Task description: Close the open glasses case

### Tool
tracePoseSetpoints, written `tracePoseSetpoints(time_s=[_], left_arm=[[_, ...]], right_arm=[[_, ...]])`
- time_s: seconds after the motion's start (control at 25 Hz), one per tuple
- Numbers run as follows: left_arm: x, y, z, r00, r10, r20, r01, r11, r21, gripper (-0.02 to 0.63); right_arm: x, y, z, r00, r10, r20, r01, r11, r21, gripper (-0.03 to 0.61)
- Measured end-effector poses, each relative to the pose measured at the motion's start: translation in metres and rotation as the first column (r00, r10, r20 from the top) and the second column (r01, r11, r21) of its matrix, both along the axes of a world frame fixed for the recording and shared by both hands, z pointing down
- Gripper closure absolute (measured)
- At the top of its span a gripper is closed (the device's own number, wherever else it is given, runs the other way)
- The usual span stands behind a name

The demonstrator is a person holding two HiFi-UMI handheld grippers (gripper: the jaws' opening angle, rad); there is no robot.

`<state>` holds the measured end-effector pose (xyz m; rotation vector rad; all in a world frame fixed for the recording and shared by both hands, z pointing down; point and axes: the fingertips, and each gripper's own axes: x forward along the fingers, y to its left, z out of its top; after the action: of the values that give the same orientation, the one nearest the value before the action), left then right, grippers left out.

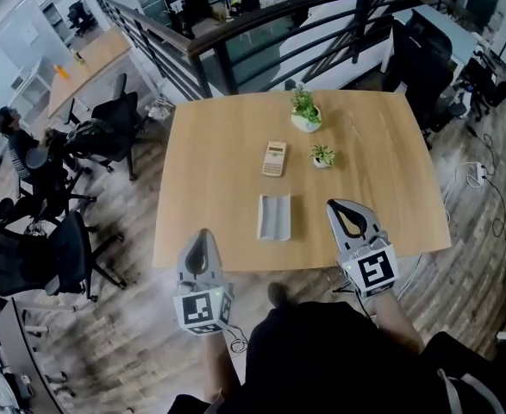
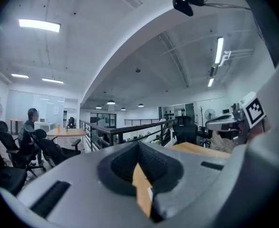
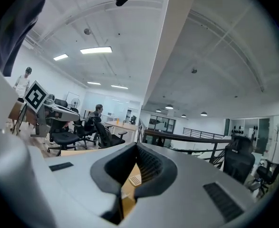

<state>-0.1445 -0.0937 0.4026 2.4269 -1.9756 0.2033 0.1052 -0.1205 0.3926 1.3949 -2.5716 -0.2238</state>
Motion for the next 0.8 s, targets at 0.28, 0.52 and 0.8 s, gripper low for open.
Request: tracePoseSetpoints(time_s=[0.28,0.52,0.8], left_arm=[[-0.029,-0.025,0.025,0.999,-0.009,-0.048,0.007,0.999,-0.042,0.614],[-0.031,-0.039,0.029,0.998,-0.021,-0.051,0.017,0.997,-0.076,0.614],[-0.034,-0.050,0.035,0.999,0.003,-0.038,-0.006,0.996,-0.093,0.614]], right_arm=[[-0.038,-0.025,0.010,1.000,-0.006,-0.014,0.005,1.000,-0.016,0.565],[-0.039,-0.048,0.027,1.000,0.009,-0.010,-0.010,0.996,-0.086,0.565],[-0.044,-0.057,0.031,0.999,0.033,-0.002,-0.033,0.996,-0.081,0.565]])
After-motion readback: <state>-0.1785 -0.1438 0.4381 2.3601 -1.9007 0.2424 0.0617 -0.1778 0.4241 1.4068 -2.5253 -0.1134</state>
